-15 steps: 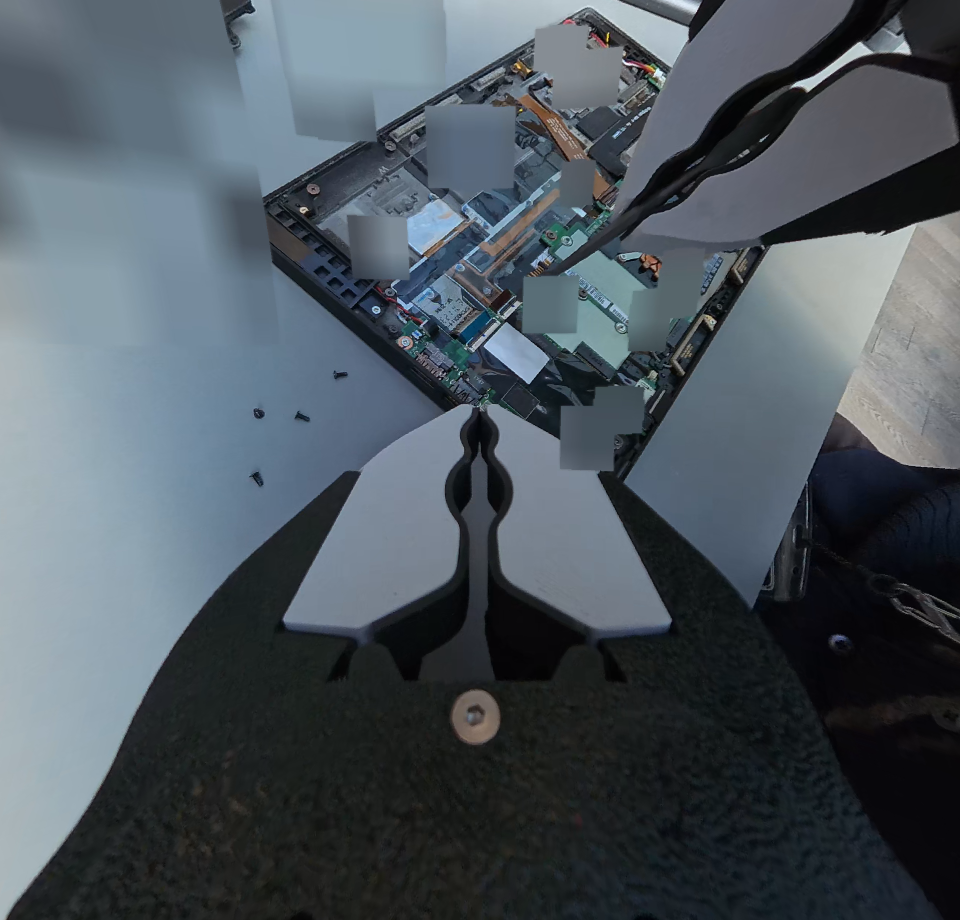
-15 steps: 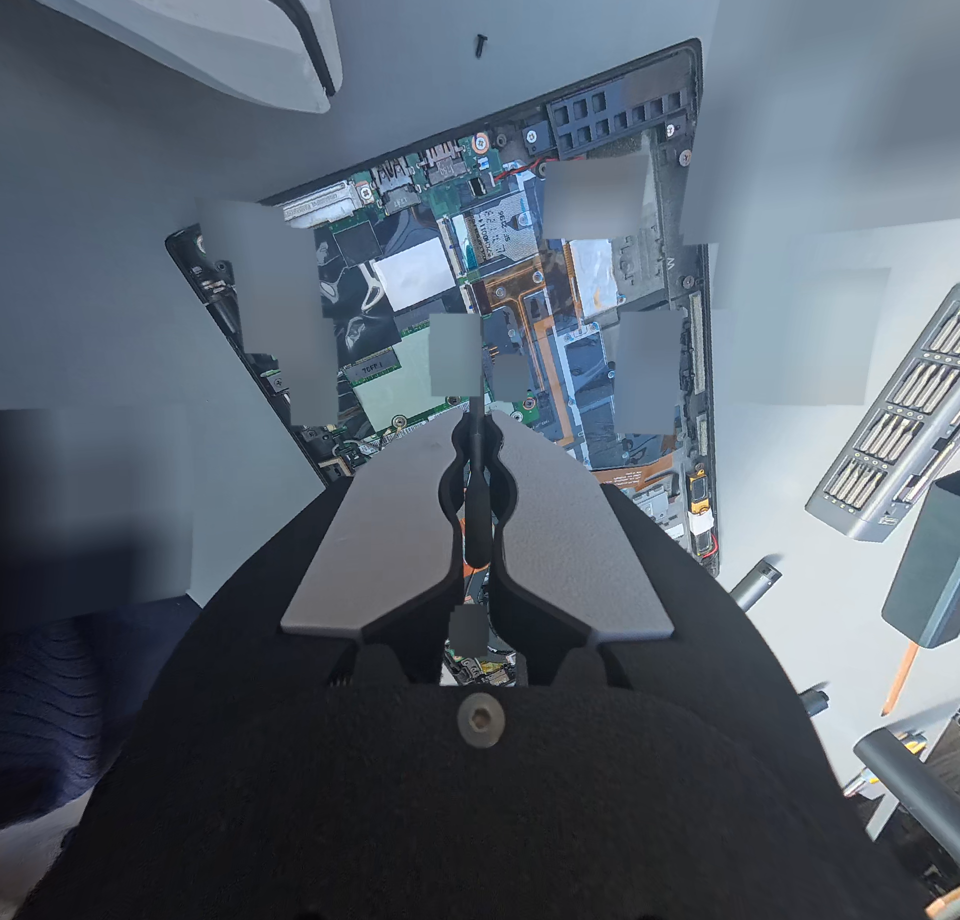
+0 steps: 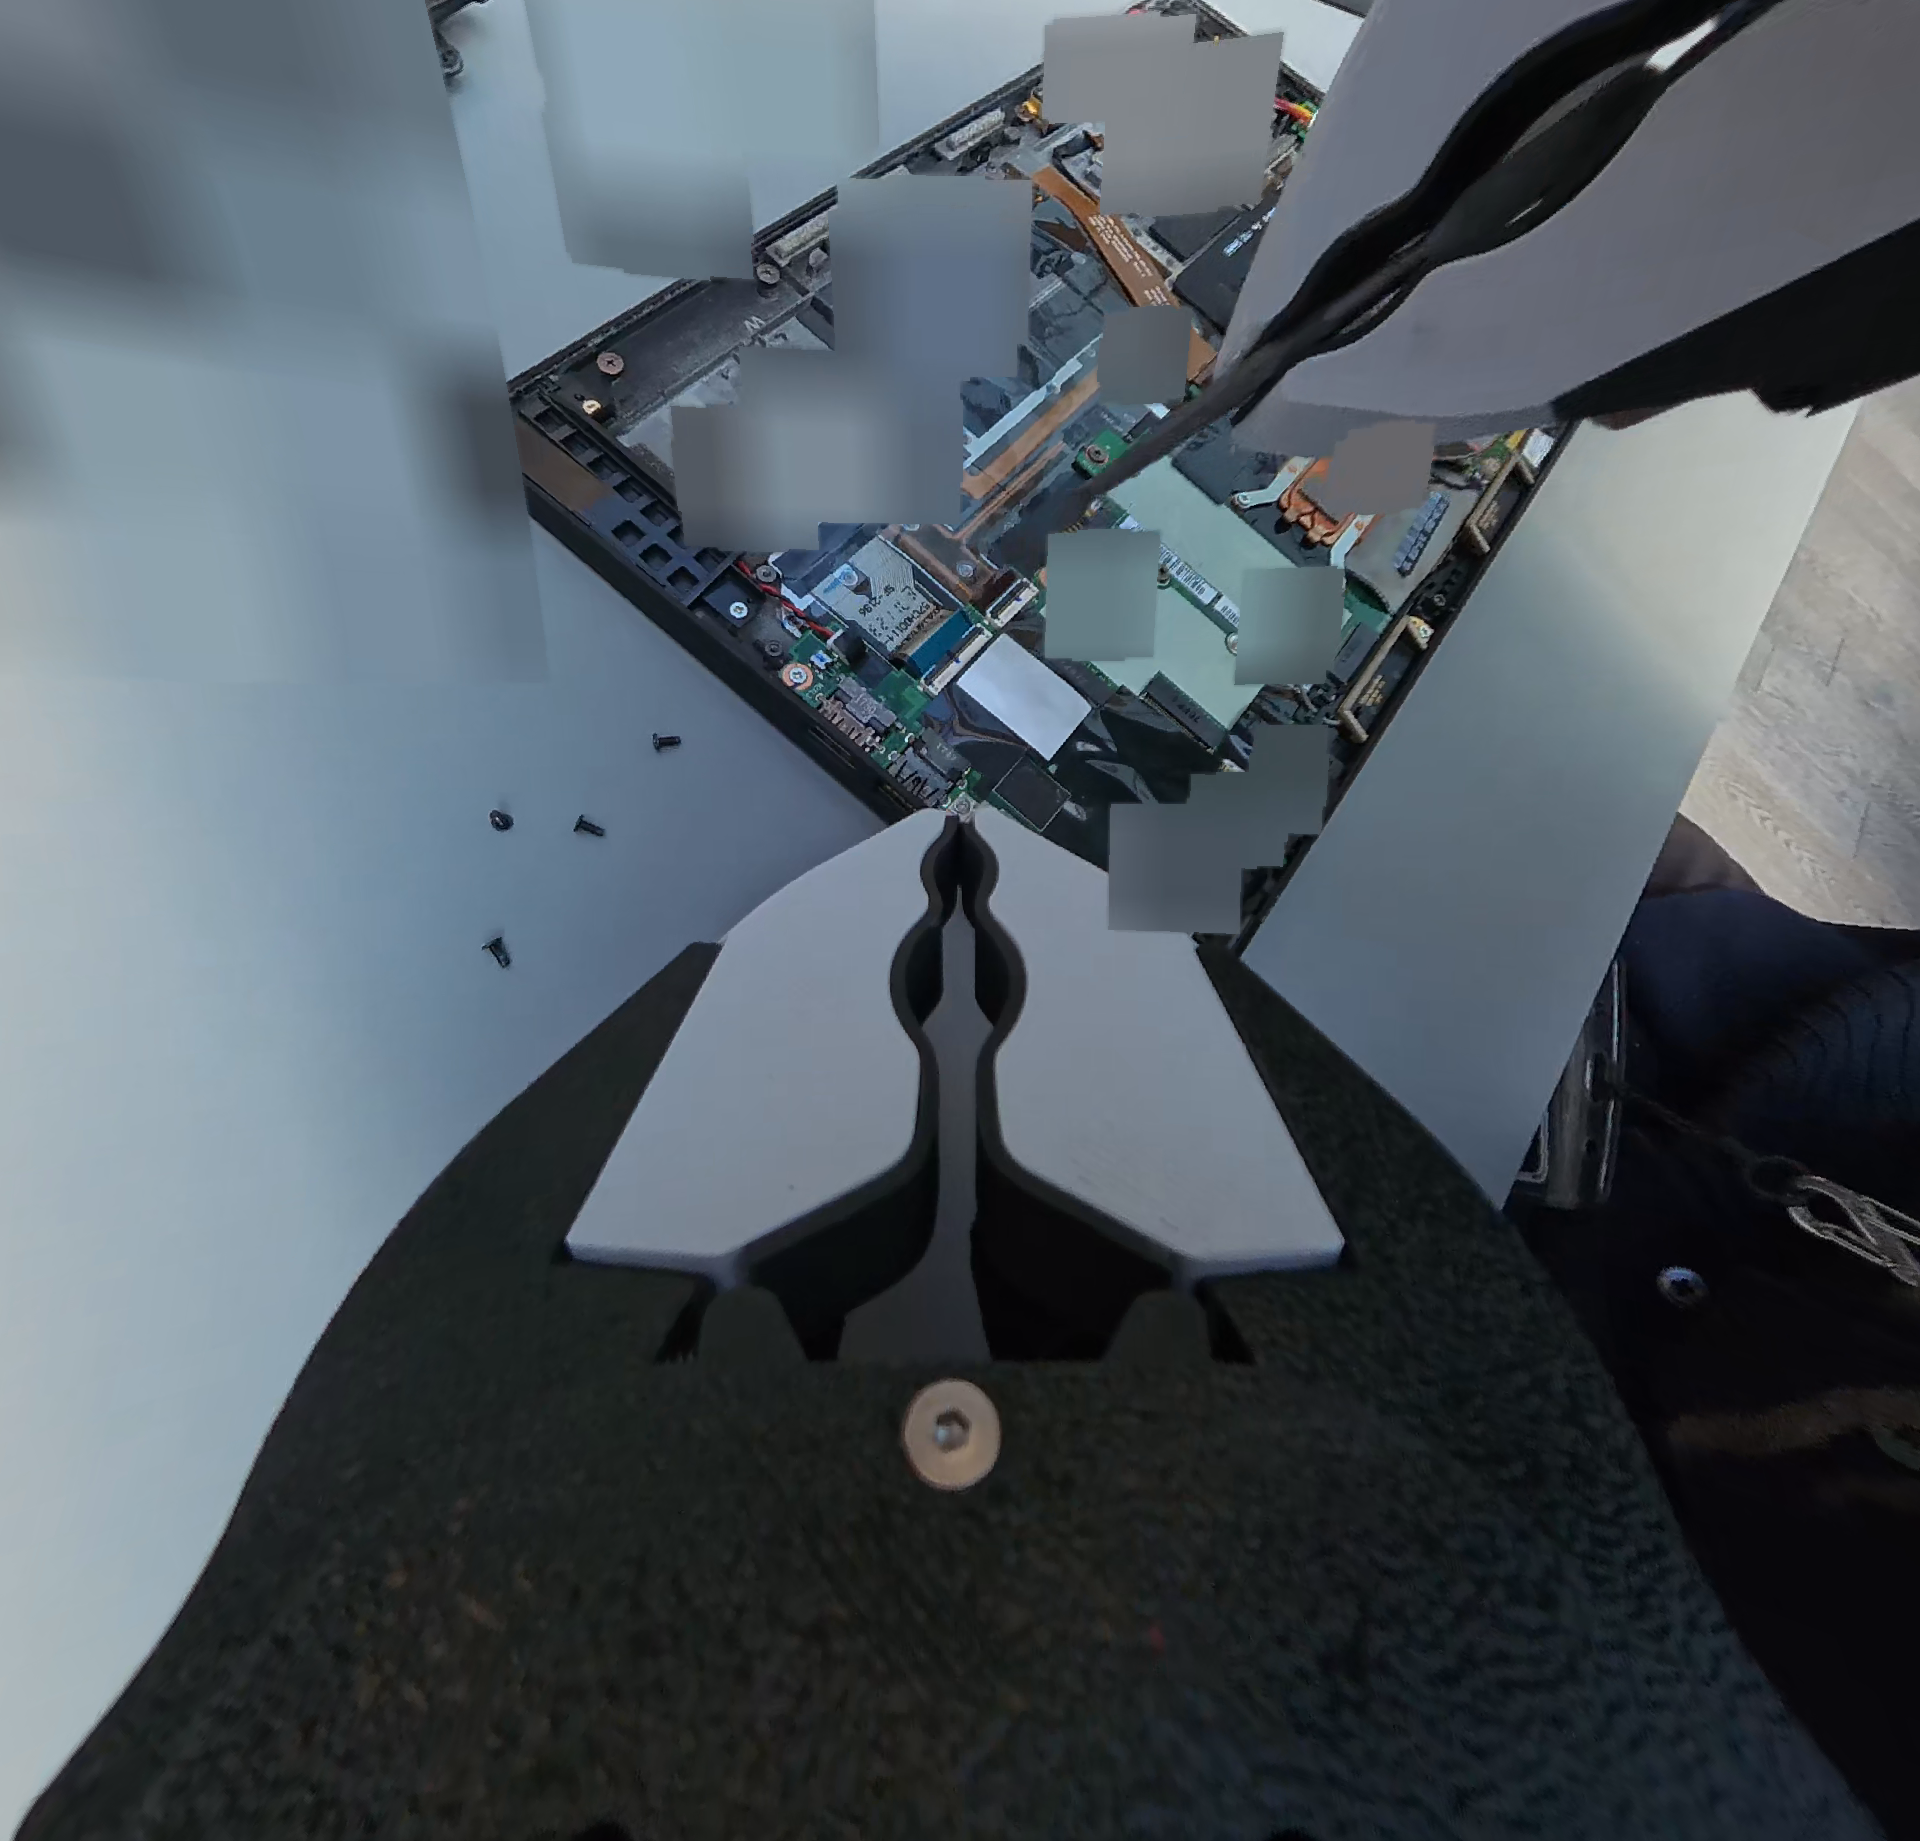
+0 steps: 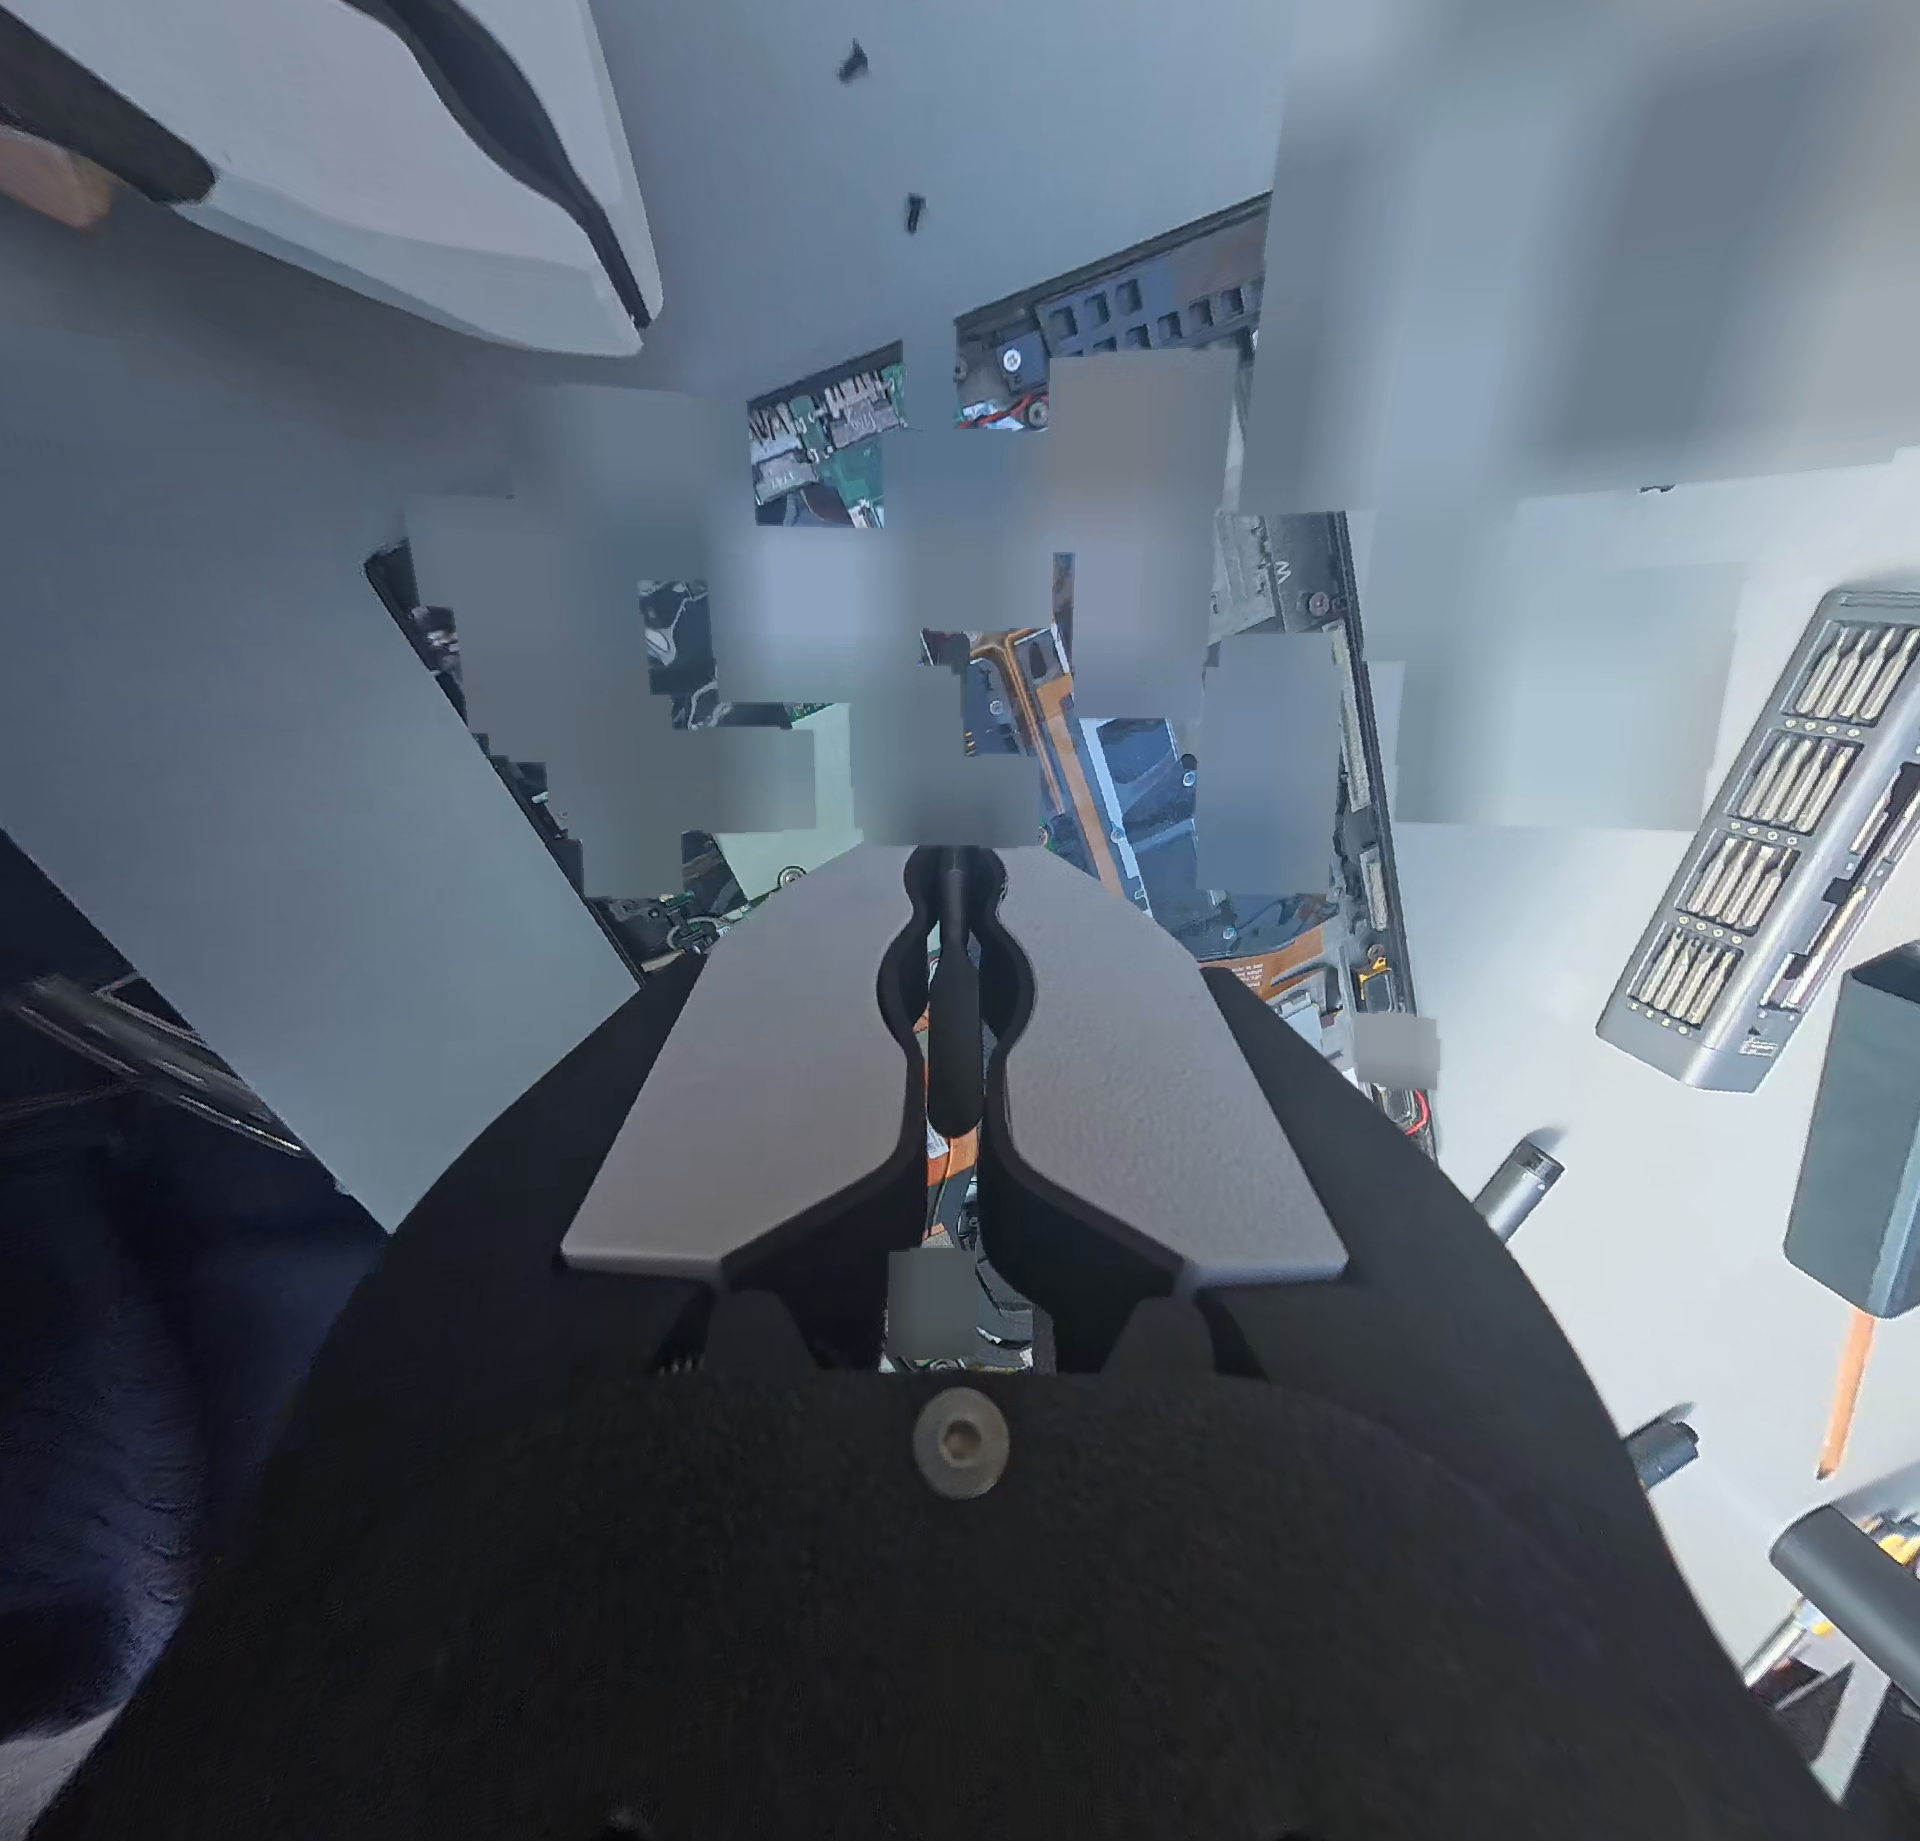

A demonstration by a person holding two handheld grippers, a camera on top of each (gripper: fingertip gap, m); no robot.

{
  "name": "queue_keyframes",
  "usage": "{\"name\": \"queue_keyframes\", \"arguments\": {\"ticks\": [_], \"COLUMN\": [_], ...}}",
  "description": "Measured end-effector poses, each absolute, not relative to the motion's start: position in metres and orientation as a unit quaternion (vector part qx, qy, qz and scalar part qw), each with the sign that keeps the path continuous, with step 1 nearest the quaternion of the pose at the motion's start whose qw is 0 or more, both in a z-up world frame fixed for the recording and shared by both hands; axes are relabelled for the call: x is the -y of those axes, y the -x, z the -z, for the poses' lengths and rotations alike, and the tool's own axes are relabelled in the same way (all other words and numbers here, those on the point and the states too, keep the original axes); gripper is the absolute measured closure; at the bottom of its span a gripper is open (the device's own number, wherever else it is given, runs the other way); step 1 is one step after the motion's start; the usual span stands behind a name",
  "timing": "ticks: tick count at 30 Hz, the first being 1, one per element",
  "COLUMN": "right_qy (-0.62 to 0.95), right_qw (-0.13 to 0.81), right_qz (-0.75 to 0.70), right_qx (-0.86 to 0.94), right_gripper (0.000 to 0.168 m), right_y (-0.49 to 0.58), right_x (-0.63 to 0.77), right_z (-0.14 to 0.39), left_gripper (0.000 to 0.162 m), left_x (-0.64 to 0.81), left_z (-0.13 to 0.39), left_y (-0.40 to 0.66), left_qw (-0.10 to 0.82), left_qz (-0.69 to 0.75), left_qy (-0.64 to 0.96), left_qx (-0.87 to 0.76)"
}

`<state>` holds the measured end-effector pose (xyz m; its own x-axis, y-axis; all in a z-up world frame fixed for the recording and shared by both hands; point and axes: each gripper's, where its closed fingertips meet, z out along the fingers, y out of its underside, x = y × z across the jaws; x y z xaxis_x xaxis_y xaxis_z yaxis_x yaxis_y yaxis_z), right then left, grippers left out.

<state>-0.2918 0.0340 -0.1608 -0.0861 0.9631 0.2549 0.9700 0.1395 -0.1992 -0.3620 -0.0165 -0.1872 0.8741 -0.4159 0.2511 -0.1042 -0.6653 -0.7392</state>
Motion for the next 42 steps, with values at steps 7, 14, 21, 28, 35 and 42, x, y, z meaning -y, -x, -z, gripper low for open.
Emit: {"name": "queue_keyframes", "arguments": {"ticks": [7,14,21,28,35,42], "right_qy": [0.643,0.641,0.638,0.635,0.633,0.635], "right_qw": [0.146,0.146,0.141,0.134,0.13,0.132], "right_qz": [0.013,0.022,0.024,0.031,0.028,0.028], "right_qx": [0.752,0.754,0.757,0.76,0.762,0.761], "right_gripper": [0.165,0.165,0.165,0.165,0.165,0.165], "right_y": [0.292,0.292,0.293,0.293,0.297,0.296], "right_x": [-0.027,-0.028,-0.027,-0.027,-0.028,-0.03], "right_z": [0.17,0.173,0.173,0.173,0.172,0.172], "left_gripper": [0.162,0.162,0.162,0.162,0.162,0.162], "left_x": [0.018,0.018,0.019,0.019,0.019,0.017], "left_z": [0.189,0.191,0.192,0.191,0.191,0.192], "left_y": [0.366,0.367,0.369,0.369,0.369,0.368], "left_qw": [0.38,0.378,0.378,0.38,0.381,0.38], "left_qz": [0.201,0.202,0.203,0.205,0.207,0.21], "left_qy": [0.892,0.893,0.893,0.892,0.891,0.89], "left_qx": [-0.139,-0.139,-0.137,-0.136,-0.135,-0.137]}}
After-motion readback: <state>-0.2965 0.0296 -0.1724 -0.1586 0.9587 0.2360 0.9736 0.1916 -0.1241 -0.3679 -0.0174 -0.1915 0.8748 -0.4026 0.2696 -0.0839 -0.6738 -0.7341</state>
